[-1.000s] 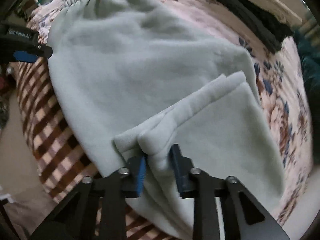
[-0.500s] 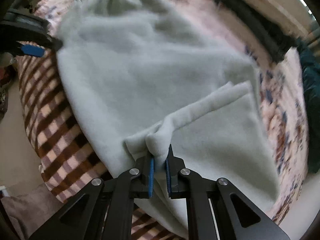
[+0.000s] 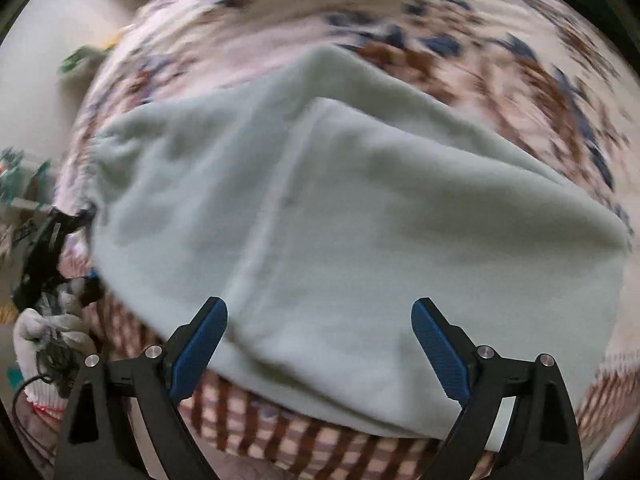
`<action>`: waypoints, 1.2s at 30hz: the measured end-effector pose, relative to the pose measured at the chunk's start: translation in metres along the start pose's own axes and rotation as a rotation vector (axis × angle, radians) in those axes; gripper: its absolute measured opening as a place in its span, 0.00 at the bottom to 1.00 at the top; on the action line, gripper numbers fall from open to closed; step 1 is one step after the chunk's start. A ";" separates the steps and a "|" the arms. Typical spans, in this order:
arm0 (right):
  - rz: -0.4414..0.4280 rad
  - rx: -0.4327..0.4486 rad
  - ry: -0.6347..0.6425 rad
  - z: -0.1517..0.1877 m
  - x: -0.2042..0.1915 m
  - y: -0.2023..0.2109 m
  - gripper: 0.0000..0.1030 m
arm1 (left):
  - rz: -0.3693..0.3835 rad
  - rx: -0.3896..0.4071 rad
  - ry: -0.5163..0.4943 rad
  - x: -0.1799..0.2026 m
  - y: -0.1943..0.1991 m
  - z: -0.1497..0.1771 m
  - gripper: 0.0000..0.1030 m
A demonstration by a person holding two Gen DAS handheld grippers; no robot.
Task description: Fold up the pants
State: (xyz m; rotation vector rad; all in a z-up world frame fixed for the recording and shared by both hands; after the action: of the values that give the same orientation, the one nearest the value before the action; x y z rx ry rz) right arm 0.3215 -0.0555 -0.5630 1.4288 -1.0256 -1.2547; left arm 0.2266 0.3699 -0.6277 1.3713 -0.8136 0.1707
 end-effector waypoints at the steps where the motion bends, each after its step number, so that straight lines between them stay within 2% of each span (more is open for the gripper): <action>1: 0.005 -0.011 -0.028 0.000 0.005 -0.002 0.93 | 0.002 0.010 -0.020 0.007 -0.003 -0.004 0.79; 6: -0.006 -0.045 -0.160 0.003 0.032 -0.014 0.93 | 0.075 0.001 -0.115 0.037 -0.005 0.012 0.79; 8: -0.010 -0.050 -0.181 0.003 0.035 -0.016 0.93 | 0.055 -0.003 -0.101 0.027 -0.009 0.014 0.79; 11: -0.013 -0.063 -0.193 0.009 0.034 -0.015 0.93 | 0.062 0.009 -0.086 0.015 0.001 0.013 0.79; 12: -0.012 -0.065 -0.193 0.010 0.033 -0.015 0.93 | 0.045 0.023 -0.091 0.014 0.008 0.012 0.79; 16: -0.006 -0.068 -0.188 0.009 0.037 -0.010 0.93 | -0.098 0.124 -0.118 0.001 0.044 0.013 0.78; 19: -0.005 -0.068 -0.192 0.009 0.041 -0.010 0.93 | -0.034 0.097 -0.108 0.002 0.053 0.016 0.78; 23: -0.006 -0.075 -0.212 0.005 0.043 -0.016 0.93 | 0.045 0.037 -0.058 0.006 0.031 0.015 0.79; 26: -0.006 -0.077 -0.218 0.006 0.045 -0.016 0.93 | -0.006 0.033 -0.104 0.003 0.006 0.009 0.79; 30: -0.001 -0.083 -0.202 0.006 0.044 -0.016 0.93 | 0.005 0.036 -0.129 0.012 -0.006 0.002 0.79; 32: 0.002 -0.086 -0.195 0.004 0.041 -0.020 0.93 | 0.025 0.053 -0.140 0.021 -0.002 0.002 0.79; 34: 0.004 -0.088 -0.194 0.004 0.042 -0.022 0.93 | 0.084 0.069 -0.159 0.038 0.004 0.002 0.79; 36: 0.003 -0.090 -0.200 0.004 0.043 -0.023 0.93 | 0.097 0.071 -0.177 0.045 0.001 0.001 0.79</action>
State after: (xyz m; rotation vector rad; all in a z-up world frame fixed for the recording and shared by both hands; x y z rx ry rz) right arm 0.3235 -0.0930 -0.5948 1.2518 -1.0891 -1.4454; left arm 0.2579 0.3544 -0.5996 1.4283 -1.0315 0.1566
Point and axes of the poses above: each gripper's, at about its wrist camera, not at the fingertips, and y roughly against the way its jaws point, x to its right, z to its underside, the point moved 4 cm from there along -y, roughly the way its jaws point, and after that the axes turned 1 degree about -y, right-handed, at the moved point
